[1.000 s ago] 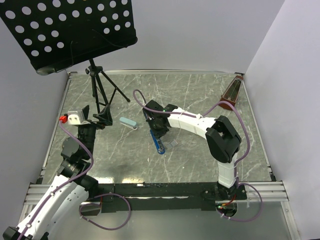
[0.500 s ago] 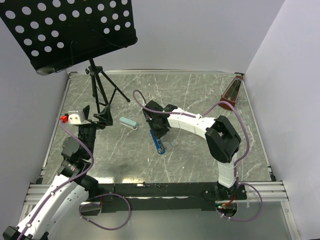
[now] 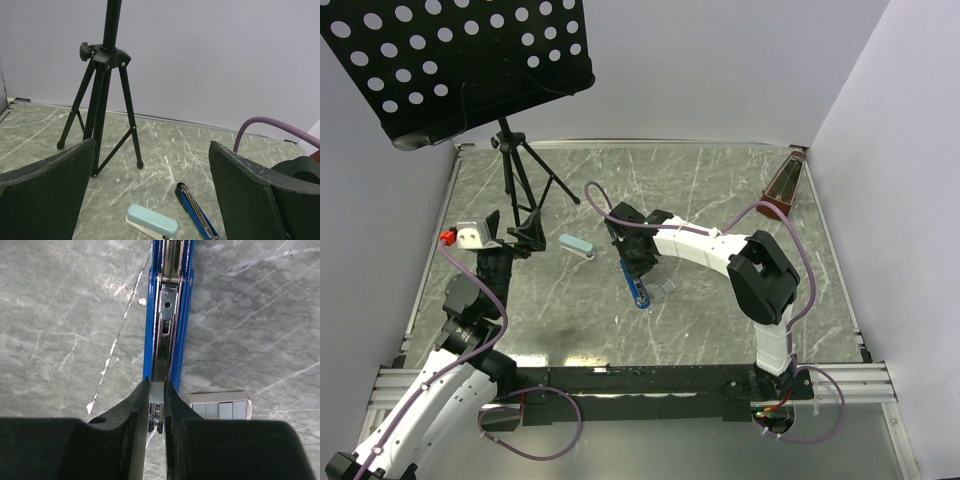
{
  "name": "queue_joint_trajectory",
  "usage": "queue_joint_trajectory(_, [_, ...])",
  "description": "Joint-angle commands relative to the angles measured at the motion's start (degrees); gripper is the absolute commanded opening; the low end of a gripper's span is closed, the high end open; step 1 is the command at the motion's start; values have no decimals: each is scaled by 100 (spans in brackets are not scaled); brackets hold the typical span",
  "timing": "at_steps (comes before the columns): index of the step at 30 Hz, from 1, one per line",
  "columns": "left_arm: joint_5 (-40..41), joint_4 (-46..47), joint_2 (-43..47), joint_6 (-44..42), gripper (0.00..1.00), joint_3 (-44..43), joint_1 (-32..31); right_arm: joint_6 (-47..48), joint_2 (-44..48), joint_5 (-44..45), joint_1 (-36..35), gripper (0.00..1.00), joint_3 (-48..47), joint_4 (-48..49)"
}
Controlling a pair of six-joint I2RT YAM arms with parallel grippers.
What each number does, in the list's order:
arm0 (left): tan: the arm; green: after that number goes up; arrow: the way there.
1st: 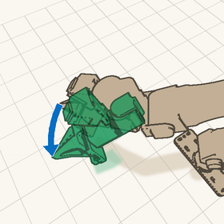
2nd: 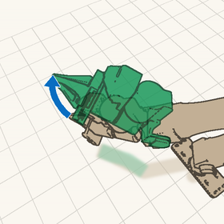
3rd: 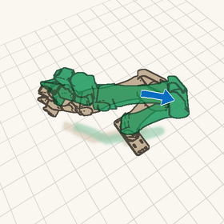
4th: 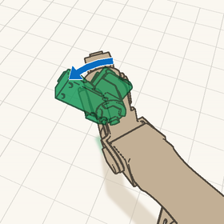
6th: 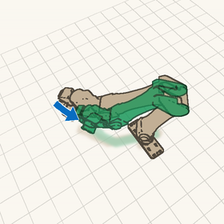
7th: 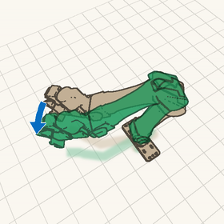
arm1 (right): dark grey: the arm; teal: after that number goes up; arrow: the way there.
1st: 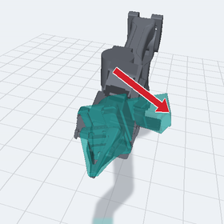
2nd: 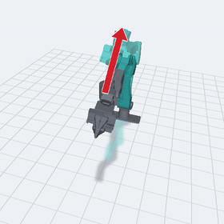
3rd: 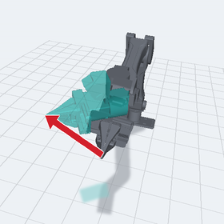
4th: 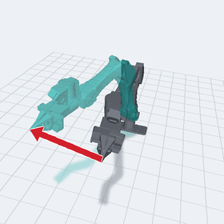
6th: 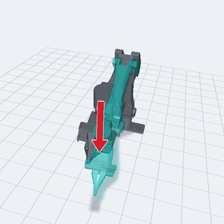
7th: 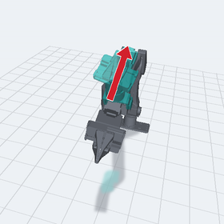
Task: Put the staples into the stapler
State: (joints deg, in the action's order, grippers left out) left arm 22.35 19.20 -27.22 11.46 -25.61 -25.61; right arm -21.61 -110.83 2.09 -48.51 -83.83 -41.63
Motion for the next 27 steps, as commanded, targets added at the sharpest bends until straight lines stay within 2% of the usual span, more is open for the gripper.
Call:
queue_joint_trajectory(1, [24,180,-11,14,99,3,-23,-54,-97,28,-44,17,25,-30])
queue_joint_trajectory(27, [24,180,6,5,100,12,-32,-125,-123,73,-53,18,104,-65])
